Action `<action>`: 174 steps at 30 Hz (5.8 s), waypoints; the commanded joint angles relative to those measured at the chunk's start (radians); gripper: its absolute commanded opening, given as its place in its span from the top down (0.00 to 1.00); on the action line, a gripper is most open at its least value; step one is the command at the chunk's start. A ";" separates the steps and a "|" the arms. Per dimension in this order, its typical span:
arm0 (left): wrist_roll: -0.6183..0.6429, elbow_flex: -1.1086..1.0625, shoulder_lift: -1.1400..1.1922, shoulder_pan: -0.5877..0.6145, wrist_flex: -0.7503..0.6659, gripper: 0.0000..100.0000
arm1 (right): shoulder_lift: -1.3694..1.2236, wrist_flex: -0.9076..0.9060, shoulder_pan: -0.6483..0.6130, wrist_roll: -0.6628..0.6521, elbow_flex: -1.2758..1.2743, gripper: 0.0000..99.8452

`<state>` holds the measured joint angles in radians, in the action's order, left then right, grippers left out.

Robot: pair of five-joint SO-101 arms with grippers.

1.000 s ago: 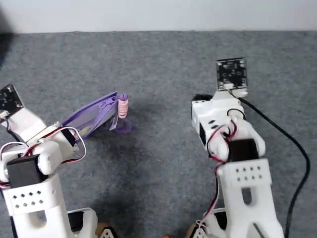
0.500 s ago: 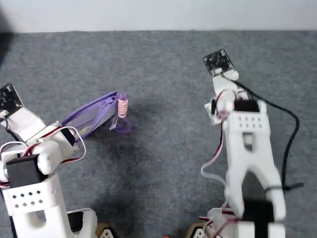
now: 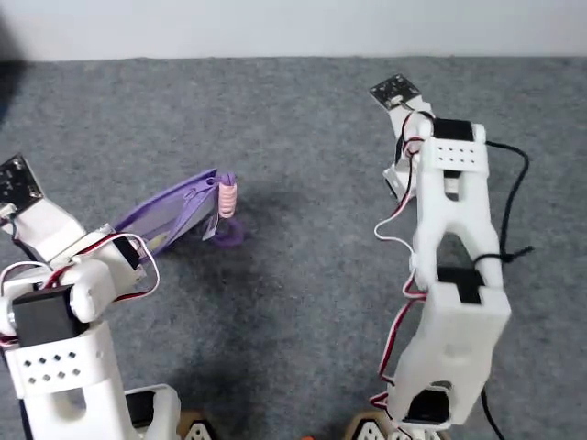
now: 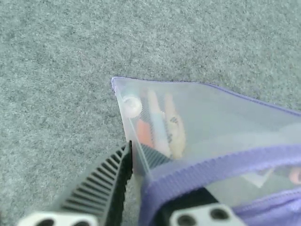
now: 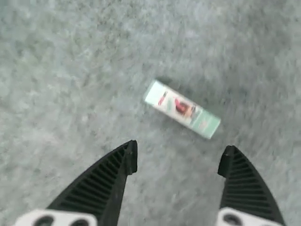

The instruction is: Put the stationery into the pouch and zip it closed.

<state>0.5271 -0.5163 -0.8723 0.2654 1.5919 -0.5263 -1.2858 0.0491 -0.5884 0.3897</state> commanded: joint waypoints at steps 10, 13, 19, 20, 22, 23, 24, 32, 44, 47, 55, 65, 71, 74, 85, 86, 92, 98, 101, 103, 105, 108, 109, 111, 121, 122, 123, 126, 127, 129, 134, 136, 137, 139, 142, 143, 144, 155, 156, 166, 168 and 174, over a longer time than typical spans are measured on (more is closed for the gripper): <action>0.005 0.002 0.014 0.003 -0.025 0.99 | -0.265 -0.010 0.005 -0.126 0.244 0.71; 0.005 0.002 0.014 0.003 -0.025 0.99 | -0.295 -0.012 -0.002 -0.124 0.244 0.71; 0.005 0.002 0.012 0.003 -0.025 0.99 | -0.295 -0.088 -0.022 -0.121 0.244 0.82; 0.005 0.002 0.012 0.003 -0.025 0.99 | -0.295 -0.107 -0.025 -0.121 0.245 0.86; 0.005 0.002 0.012 0.003 -0.026 0.99 | -0.295 -0.134 -0.030 -0.121 0.245 0.93; 0.005 0.002 0.012 0.003 -0.029 0.99 | -0.295 -0.142 -0.030 -0.121 0.245 0.96; 0.005 0.001 0.011 0.003 -0.038 0.99 | -0.295 -0.142 -0.030 -0.121 0.245 0.99; 0.005 0.001 0.009 0.003 -0.064 0.99 | -0.263 -0.171 -0.035 -0.117 0.247 0.99; 0.005 0.001 0.008 0.003 -0.060 0.99 | -0.205 -0.160 -0.131 -0.014 0.247 0.78; 0.005 0.001 0.008 0.005 -0.058 0.99 | -0.225 -0.107 -0.145 -0.014 0.247 0.80; 0.008 0.001 0.008 0.003 -0.058 0.99 | -0.305 -0.059 -0.134 -0.014 0.247 0.89; 0.009 0.001 0.008 0.003 -0.058 0.99 | -0.269 -0.084 -0.101 -0.014 0.247 0.99; 0.009 0.001 0.008 0.005 -0.058 0.99 | -0.147 -0.239 -0.104 0.077 0.247 0.99; 0.009 0.002 0.008 0.008 -0.058 0.99 | -0.061 -0.340 -0.128 0.115 0.247 0.99; 0.011 0.007 0.008 0.009 -0.044 0.99 | 0.337 -0.507 -0.282 0.365 0.149 0.99; 0.011 0.007 0.008 0.009 -0.044 0.99 | 0.386 -0.507 -0.308 0.382 0.114 0.99; 0.011 0.007 0.008 0.009 -0.046 0.99 | 0.671 -0.506 -0.490 0.542 -0.009 0.99; 0.011 0.002 0.008 0.009 -0.048 0.99 | 0.857 -0.389 -0.662 0.736 -0.009 0.99; 0.011 0.002 0.008 0.009 -0.051 0.99 | 0.938 -0.280 -0.754 0.827 -0.009 0.99; 0.011 0.002 0.008 0.009 -0.051 0.99 | 0.977 -0.200 -0.814 0.881 -0.011 0.99; 0.011 0.002 0.008 0.009 -0.051 0.99 | 1.000 -0.113 -0.872 0.916 -0.012 0.99; 0.011 0.002 0.008 0.009 -0.049 0.99 | 1.000 -0.018 -0.932 0.931 -0.012 0.99; 0.011 0.004 0.008 0.009 -0.049 0.99 | 0.997 0.005 -0.946 0.931 -0.018 0.99; 0.011 0.007 0.008 0.009 -0.048 0.99 | 0.986 0.062 -0.967 0.930 -0.063 0.99; 0.011 0.007 0.008 0.009 -0.044 0.99 | 1.067 0.478 -0.980 0.930 -0.488 0.99; 0.011 0.007 0.008 0.009 -0.044 0.99 | 1.090 0.541 -0.983 0.930 -0.551 0.99; 0.011 0.007 0.008 0.009 -0.044 0.99 | 1.113 0.607 -0.983 0.928 -0.617 0.99; 0.011 0.005 0.008 0.009 -0.044 0.99 | 1.171 0.812 -0.986 0.925 -0.793 0.99; 0.011 0.005 0.008 0.009 -0.044 0.99 | 1.184 0.871 -0.986 0.924 -0.835 0.99; 0.011 0.004 0.008 0.009 -0.044 0.99 | 1.188 0.951 -0.986 0.924 -0.901 0.99; 0.011 0.002 0.008 0.009 -0.044 0.99 | 1.153 0.983 -0.986 0.924 -0.950 0.99; 0.011 0.002 0.008 0.009 -0.044 0.99 | 1.132 1.027 -0.984 0.924 -0.951 0.99; 0.011 0.002 0.008 0.009 -0.044 0.99 | 1.121 1.058 -0.984 0.924 -0.953 0.99; 0.011 0.002 0.008 0.009 -0.044 0.99 | 1.092 1.118 -0.984 0.924 -0.953 0.99; 0.011 0.002 0.008 0.009 -0.044 0.99 | 1.044 1.148 -0.984 0.924 -0.953 0.99; 0.011 0.002 0.008 0.009 -0.044 0.99 | 1.033 1.147 -0.984 0.924 -0.954 0.99; 0.011 0.002 0.008 0.009 -0.044 0.99 | 1.024 1.147 -0.983 0.924 -0.962 0.99; 0.011 0.002 0.008 0.011 -0.044 0.99 | 1.107 1.098 -0.981 0.832 -1.092 0.85; 0.011 0.002 0.008 0.011 -0.044 0.99 | 1.133 1.072 -0.981 0.832 -1.092 0.83; 0.011 0.002 0.008 0.011 -0.044 0.99 | 1.449 0.769 -0.935 0.832 -1.092 0.88; 0.011 0.002 0.008 0.011 -0.044 0.99 | 1.484 0.734 -0.938 0.832 -1.092 0.89; 0.011 0.002 0.008 0.009 -0.044 0.99 | 1.434 0.730 -0.967 0.832 -1.094 0.96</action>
<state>0.5271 -0.5194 -0.8600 0.2700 1.5535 0.9252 -0.5524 -0.9022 0.2555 -0.7089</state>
